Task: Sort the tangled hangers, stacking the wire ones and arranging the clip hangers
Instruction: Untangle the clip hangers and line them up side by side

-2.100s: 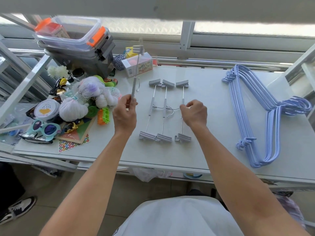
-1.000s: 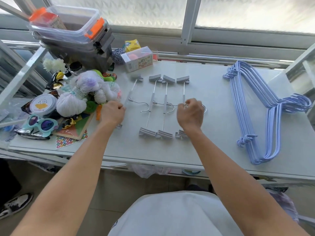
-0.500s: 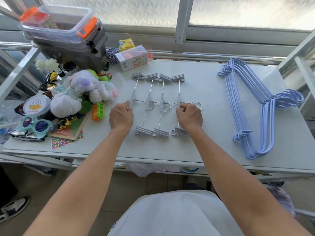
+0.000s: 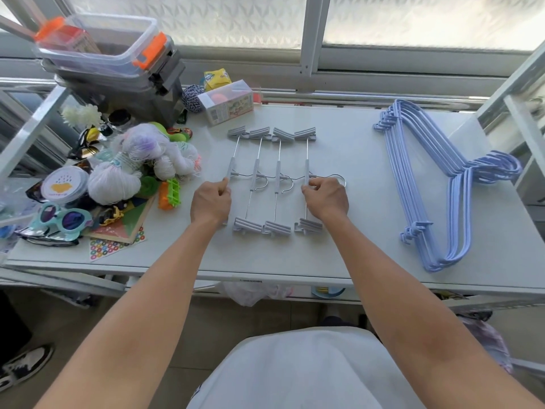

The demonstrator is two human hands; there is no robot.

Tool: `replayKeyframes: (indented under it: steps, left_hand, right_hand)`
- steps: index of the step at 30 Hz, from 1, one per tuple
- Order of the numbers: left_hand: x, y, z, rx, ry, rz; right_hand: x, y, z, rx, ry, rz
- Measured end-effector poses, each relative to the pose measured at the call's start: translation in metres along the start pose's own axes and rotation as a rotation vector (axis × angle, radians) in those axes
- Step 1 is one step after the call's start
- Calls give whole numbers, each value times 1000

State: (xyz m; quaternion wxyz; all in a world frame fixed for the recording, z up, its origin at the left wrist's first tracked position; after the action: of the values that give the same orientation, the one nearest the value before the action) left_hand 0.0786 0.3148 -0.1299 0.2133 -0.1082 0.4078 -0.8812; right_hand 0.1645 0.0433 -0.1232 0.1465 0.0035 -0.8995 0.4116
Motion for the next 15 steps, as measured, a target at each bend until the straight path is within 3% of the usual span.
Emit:
replayKeyframes:
  steps: [12,15]
  left_hand:
    - [9,-4,3,56,-37,98]
    - [17,-14,22,-165,29,205]
  right_hand:
    - [-3,0,-2,16,-57,-96]
    - [-1,0,-2,33,-80,-68]
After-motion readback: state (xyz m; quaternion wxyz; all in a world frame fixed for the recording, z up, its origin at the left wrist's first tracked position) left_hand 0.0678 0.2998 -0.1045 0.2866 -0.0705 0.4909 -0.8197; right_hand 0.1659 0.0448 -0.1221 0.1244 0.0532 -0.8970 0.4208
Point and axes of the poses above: each hand's wrist, its own x-axis away from the middle knuckle, its own y-axis out of the palm, z = x × y, the point moved 7 cm from there along -x, towards the middle knuckle, and after that the axes turned 7 degrees about y, right-handed, at the moved point
